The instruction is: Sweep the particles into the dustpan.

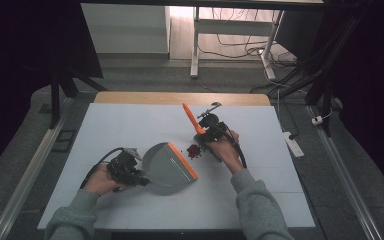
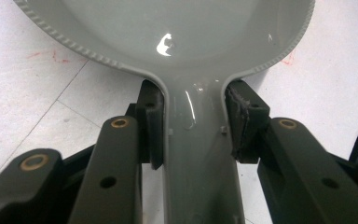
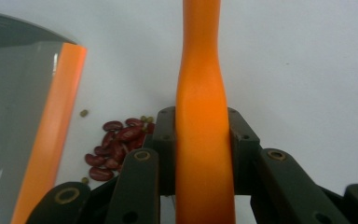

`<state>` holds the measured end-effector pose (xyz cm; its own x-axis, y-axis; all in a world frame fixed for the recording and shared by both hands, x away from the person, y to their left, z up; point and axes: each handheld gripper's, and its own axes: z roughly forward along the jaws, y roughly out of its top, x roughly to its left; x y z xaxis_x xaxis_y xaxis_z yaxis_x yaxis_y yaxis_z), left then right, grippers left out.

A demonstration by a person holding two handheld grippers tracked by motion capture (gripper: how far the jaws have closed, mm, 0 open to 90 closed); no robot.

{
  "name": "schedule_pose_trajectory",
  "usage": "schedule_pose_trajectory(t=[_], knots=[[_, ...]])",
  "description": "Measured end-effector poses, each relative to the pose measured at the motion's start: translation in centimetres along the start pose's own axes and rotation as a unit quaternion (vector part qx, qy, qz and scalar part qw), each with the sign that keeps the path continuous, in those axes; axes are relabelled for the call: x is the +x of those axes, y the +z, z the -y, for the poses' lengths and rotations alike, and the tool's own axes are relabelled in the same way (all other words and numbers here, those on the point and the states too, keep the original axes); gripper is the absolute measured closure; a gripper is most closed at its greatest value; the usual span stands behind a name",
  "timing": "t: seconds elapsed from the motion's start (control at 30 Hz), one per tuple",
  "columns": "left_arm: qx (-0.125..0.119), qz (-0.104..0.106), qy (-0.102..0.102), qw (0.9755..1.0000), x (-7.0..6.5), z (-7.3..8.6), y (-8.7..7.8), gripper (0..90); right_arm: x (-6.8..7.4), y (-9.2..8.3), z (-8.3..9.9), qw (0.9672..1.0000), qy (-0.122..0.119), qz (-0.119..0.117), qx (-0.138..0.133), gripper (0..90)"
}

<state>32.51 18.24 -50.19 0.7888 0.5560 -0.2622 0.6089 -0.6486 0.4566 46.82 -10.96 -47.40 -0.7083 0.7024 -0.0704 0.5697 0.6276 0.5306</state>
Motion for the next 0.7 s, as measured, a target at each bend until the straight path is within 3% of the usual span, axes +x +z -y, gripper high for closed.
schedule_pose_trajectory(t=[0.3,0.57,0.7], knots=[[0.001,0.000,0.000,1.0000,0.0,0.0,0.1,61.9,1.1,0.1,-0.3,0.9999,-0.012,-0.012,0.003,70.4],[0.000,0.001,0.000,1.0000,0.0,0.0,0.0,61.9,3.3,0.3,-0.5,0.9987,-0.027,-0.042,-0.004,70.4],[0.000,0.001,0.000,1.0000,0.0,-0.1,0.1,61.9,4.3,0.4,-0.7,0.9983,-0.037,-0.043,-0.006,70.5]])
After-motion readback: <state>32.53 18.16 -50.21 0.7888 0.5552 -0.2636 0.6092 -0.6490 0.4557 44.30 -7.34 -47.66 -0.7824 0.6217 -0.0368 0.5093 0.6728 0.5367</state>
